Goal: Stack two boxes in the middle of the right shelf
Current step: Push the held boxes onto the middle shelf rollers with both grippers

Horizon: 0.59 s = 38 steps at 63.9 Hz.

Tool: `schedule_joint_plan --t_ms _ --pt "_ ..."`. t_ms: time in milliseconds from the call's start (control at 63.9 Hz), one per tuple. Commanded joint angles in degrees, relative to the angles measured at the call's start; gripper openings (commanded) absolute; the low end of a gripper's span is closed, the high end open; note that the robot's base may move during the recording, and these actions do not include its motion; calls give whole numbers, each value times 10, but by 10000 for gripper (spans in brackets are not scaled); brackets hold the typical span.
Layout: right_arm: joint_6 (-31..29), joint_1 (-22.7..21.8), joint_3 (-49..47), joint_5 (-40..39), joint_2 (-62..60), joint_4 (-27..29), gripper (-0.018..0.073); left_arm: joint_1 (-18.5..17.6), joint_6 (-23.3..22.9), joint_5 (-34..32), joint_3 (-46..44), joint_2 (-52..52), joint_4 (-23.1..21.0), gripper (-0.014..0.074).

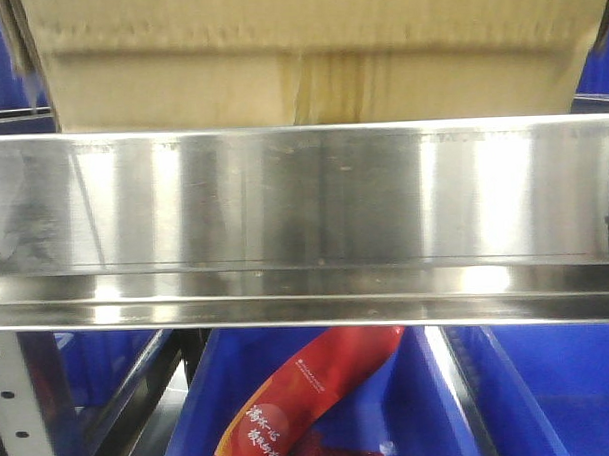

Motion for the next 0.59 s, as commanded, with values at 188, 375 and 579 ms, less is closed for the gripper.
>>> schedule_joint_plan --t_ms 188,375,579 --pt "-6 -6 1 -8 8 -21 324 6 0 -21 -4 2 39 209" --pt "-3 -6 1 -22 -12 -21 568 6 0 -21 -4 -11 39 612" --pt "6 -6 1 -44 -62 -18 471 6 0 -21 -4 -47 34 443"
